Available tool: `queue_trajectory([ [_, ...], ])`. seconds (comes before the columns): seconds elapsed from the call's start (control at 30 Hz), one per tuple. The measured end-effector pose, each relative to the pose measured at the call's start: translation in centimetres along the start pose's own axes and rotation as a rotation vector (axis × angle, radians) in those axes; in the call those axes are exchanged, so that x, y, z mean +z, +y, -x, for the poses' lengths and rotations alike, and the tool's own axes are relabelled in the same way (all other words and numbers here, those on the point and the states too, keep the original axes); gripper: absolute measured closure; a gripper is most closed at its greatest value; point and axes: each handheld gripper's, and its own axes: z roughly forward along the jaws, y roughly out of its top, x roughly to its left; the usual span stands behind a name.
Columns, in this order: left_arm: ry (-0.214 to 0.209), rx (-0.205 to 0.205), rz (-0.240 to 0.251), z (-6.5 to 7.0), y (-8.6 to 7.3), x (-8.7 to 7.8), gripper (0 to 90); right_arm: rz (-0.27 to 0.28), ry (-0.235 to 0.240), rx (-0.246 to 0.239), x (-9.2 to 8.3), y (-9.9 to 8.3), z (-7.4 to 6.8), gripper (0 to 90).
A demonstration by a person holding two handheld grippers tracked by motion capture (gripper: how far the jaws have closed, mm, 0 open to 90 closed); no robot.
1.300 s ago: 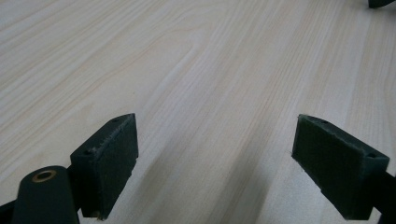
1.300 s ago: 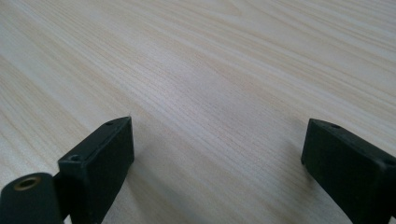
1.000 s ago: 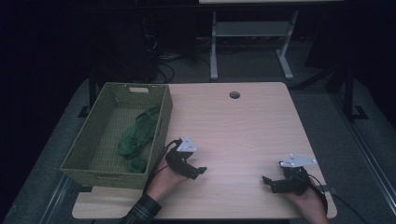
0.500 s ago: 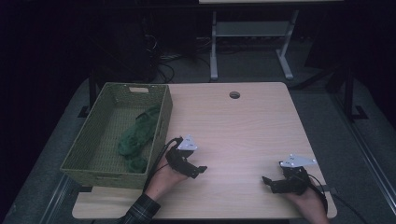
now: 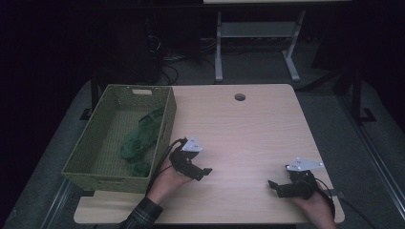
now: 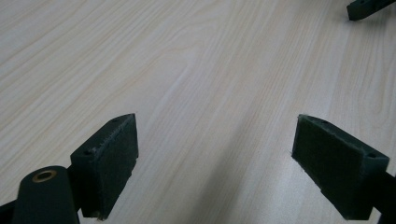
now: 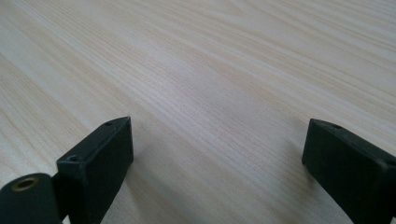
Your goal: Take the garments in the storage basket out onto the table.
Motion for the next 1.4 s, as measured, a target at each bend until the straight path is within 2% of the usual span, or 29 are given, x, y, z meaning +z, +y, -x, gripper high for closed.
queue_trajectory([
  [0.23,0.009,0.000,0.021,-0.2,1.0,-1.2,13.8,0.000,0.000,0.000,0.0,0.0,0.0,8.3],
  [0.6,-0.027,-0.015,0.049,-0.4,1.8,-2.0,13.8,0.000,0.000,-0.001,0.0,0.0,0.0,8.3],
  [0.73,-0.034,0.003,0.055,-0.5,2.3,-2.4,13.8,-0.001,-0.001,-0.001,0.0,0.0,0.0,8.3],
  [0.77,-0.038,-0.005,0.063,-0.5,2.3,-2.4,13.8,-0.001,-0.001,-0.001,0.0,0.0,0.0,8.3],
  [1.07,-0.052,0.016,0.077,-0.9,3.2,-2.9,14.0,0.000,0.000,-0.002,0.0,0.0,0.0,8.3],
  [1.2,-0.054,0.016,0.092,-1.4,3.7,-3.5,14.0,0.000,-0.001,-0.001,0.0,0.0,0.0,8.3],
  [1.4,-0.066,0.032,0.088,-2.2,4.2,-4.1,13.9,0.000,0.000,-0.001,0.0,0.0,0.0,8.3],
])
